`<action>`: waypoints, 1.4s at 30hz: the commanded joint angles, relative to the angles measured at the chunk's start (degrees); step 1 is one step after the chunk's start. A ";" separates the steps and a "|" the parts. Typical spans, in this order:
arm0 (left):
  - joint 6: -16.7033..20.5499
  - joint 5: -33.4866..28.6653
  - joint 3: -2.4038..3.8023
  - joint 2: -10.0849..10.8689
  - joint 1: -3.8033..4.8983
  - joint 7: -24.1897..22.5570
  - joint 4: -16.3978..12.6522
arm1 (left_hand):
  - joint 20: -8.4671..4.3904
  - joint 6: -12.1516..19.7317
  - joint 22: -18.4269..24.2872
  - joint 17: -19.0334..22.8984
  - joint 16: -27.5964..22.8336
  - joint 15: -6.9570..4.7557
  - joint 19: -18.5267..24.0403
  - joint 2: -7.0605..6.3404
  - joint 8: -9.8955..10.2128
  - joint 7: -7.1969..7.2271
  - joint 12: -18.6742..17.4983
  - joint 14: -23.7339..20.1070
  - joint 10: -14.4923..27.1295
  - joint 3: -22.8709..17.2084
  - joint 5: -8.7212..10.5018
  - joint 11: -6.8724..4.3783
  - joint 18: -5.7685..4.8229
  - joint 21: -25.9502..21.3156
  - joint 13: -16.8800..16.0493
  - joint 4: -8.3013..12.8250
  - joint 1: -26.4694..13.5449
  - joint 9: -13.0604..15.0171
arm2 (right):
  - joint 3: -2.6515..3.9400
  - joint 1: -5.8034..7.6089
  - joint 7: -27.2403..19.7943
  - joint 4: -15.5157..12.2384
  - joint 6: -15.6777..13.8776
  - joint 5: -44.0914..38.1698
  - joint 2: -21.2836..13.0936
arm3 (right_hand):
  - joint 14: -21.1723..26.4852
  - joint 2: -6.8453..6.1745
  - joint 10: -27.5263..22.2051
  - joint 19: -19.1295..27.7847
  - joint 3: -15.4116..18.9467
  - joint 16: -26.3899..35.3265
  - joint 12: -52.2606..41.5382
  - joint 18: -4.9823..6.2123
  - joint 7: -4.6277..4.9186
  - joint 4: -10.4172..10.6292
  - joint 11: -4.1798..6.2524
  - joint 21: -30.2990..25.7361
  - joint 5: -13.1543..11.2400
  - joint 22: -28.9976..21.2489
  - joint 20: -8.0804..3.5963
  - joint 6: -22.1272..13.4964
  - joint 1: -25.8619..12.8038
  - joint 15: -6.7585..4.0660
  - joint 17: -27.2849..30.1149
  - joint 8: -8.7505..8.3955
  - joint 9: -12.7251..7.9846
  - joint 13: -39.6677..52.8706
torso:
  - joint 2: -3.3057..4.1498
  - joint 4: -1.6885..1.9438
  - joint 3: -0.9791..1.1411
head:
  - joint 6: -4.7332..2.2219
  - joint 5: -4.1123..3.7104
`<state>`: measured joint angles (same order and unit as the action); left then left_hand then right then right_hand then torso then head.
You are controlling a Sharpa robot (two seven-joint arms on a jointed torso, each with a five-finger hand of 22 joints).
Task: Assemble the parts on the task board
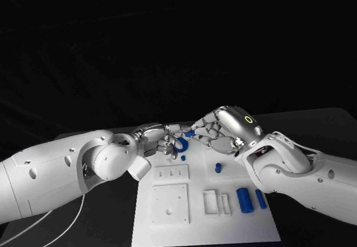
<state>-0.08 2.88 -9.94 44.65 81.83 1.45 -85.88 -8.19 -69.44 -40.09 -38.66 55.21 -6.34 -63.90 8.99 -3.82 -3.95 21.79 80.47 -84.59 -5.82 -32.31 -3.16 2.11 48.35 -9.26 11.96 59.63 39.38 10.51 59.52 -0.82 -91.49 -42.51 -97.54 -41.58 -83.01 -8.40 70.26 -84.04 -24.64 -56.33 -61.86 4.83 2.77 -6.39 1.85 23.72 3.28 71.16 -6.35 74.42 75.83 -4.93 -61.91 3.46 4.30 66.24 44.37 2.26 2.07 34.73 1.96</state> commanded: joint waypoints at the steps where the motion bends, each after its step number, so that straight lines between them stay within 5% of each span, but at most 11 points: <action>1: -1.53 0.69 -0.01 -0.21 -0.09 0.42 -0.20 | -0.16 -7.03 -0.08 -0.05 0.38 -0.97 0.01 0.60 -0.15 5.35 0.20 0.64 -2.29 -1.89 -0.22 -1.20 -0.45 0.25 -0.07 1.41 -0.17 0.00 | 0.05 0.03 -1.52 -0.30 -0.68 0.19 0.22 | 0.02 0.44 0.35 -2.43 1.18 -0.29 -0.31 -0.83 -0.29 0.84 0.22 0.12 -0.20 -0.15 -0.28 0.31 -0.34 -0.48 -0.13 0.16 -0.07 0.14 | -0.01 0.04 0.05 | 0.02 -0.01; 7: -1.44 0.93 -0.01 -0.26 -0.11 0.75 -0.20 | -0.14 -6.89 -0.13 0.00 0.31 -0.95 0.03 0.57 -0.12 5.32 0.07 0.60 -2.28 -1.95 0.14 -1.18 -0.44 0.21 -0.02 1.33 -0.26 0.10 | 0.05 0.00 -2.01 -0.35 -0.87 0.76 0.23 | 0.00 2.25 0.48 -2.46 0.71 -0.50 -0.23 -1.01 -0.84 2.93 0.54 0.31 -0.38 -0.24 -0.47 0.38 -1.27 -0.71 -0.39 0.18 0.07 0.19 | 0.02 0.00 0.03 | 0.02 -0.02; 12: -1.45 1.02 -0.01 -0.28 -0.12 1.28 -0.20 | 0.00 -6.32 -0.11 0.39 -0.18 -0.82 0.10 0.51 -0.05 5.15 -0.89 0.47 -2.28 -1.51 1.90 -1.13 -0.40 -0.04 0.29 0.56 -0.02 -0.57 | 0.05 -0.02 -2.32 -0.25 -0.90 1.00 0.24 | 0.02 2.66 0.65 -2.48 -3.65 -0.48 0.28 -1.34 -0.79 3.99 0.66 0.57 -0.50 -0.31 -0.77 -0.41 -2.96 -0.90 -0.59 0.26 0.21 0.03 | -0.01 -0.01 0.03 | -0.06 -0.07; 21: -3.12 2.13 -0.01 -0.34 -0.13 2.70 -0.24 | 0.09 -6.18 -0.09 0.71 -0.44 -0.73 0.10 0.36 -0.04 5.05 -1.45 0.39 -2.25 -1.23 2.14 -1.03 -0.37 -0.30 0.36 -0.07 0.72 -1.71 | 0.05 -0.03 -2.34 -0.12 -1.28 1.19 0.37 | -0.05 2.64 0.84 -2.49 -8.36 -0.51 0.58 -1.49 -0.67 3.29 0.69 0.72 -0.52 -0.39 -0.92 -0.59 -5.42 -0.95 -1.16 0.28 0.20 0.26 | -0.01 0.01 0.02 | -0.12 -0.36; 29: -3.78 2.52 -0.01 -0.40 -0.13 3.50 -0.22 | 0.23 -5.80 -0.06 1.12 -0.92 -0.58 0.23 0.01 -0.01 4.94 -2.28 0.22 -2.25 -0.37 2.40 -0.88 -0.38 -0.58 0.58 -1.10 0.52 -2.49 | 0.05 -0.03 -2.63 -0.11 -0.99 1.57 0.44 | -0.11 3.04 0.95 -2.46 -9.17 -0.30 0.66 -1.48 -0.63 2.48 0.68 0.90 -0.52 -0.42 -0.91 -0.65 -6.22 -0.94 -1.38 0.29 0.23 0.52 | -0.01 0.02 -0.02 | -0.21 -0.39; 35: -3.47 2.54 -0.01 -0.43 -0.13 3.68 -0.24 | 0.40 -5.14 0.14 1.57 -1.50 -0.42 0.31 -0.08 0.14 4.80 -2.88 0.12 -2.20 1.99 8.57 -0.72 -0.42 -1.02 0.64 -3.50 0.68 -4.17 | 0.05 -0.03 -2.98 -0.02 -0.31 1.86 0.53 | -0.13 3.06 1.05 -2.43 -9.15 -0.29 0.51 -1.50 -0.65 2.31 0.68 0.90 -0.52 -0.42 -0.90 -0.57 -6.33 -0.94 -1.47 0.29 0.27 0.73 | -0.01 0.02 -0.01 | -0.19 -0.37; 38: -3.19 2.49 -0.01 -0.43 -0.13 3.74 -0.24 | 0.54 -4.86 0.30 1.86 -1.95 -0.27 0.36 -0.39 0.13 4.69 -3.54 -0.03 -2.16 3.84 14.76 -0.56 -0.42 -1.31 0.79 -5.36 0.39 -5.40 | 0.05 -0.04 -3.09 0.01 -0.14 1.96 0.57 | -0.13 3.05 1.11 -2.42 -9.12 -0.27 0.41 -1.51 -0.69 2.20 0.70 0.97 -0.52 -0.39 -0.91 -0.46 -6.35 -0.95 -1.49 0.31 0.31 0.86 | -0.02 0.01 0.01 | -0.19 -0.35; 42: -2.79 2.39 -0.01 -0.44 -0.13 3.81 -0.22 | 0.74 -4.72 0.60 2.20 -2.42 -0.11 0.24 -0.56 -0.02 4.42 -4.70 -0.04 -2.12 7.14 18.35 -0.33 -0.35 -1.82 0.82 -8.72 2.57 -7.34 | 0.05 -0.06 -3.23 0.03 -0.08 2.14 0.62 | -0.14 3.04 1.15 -2.43 -9.08 -0.26 0.34 -1.53 -0.74 2.08 0.73 1.04 -0.51 -0.35 -0.92 -0.28 -6.40 -0.98 -1.54 0.33 0.37 0.98 | -0.01 0.01 0.02 | -0.16 -0.35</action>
<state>-1.15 4.55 -9.91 44.71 81.80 4.47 -85.37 -7.98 -74.49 -39.55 -36.52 52.98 -6.67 -63.68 9.09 -3.83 0.73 17.40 80.37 -83.99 0.70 -14.58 -3.71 2.16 46.76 -8.50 3.70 62.14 32.33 10.48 59.36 -2.74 -91.21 -42.62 -95.60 -41.28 -83.18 -5.71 71.07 -84.04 -33.78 -56.68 -61.41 3.94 2.15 -3.95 2.67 24.40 2.61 70.82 -6.76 73.77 69.03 -5.50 -63.39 3.46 4.30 67.15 44.36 2.27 2.06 34.54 1.59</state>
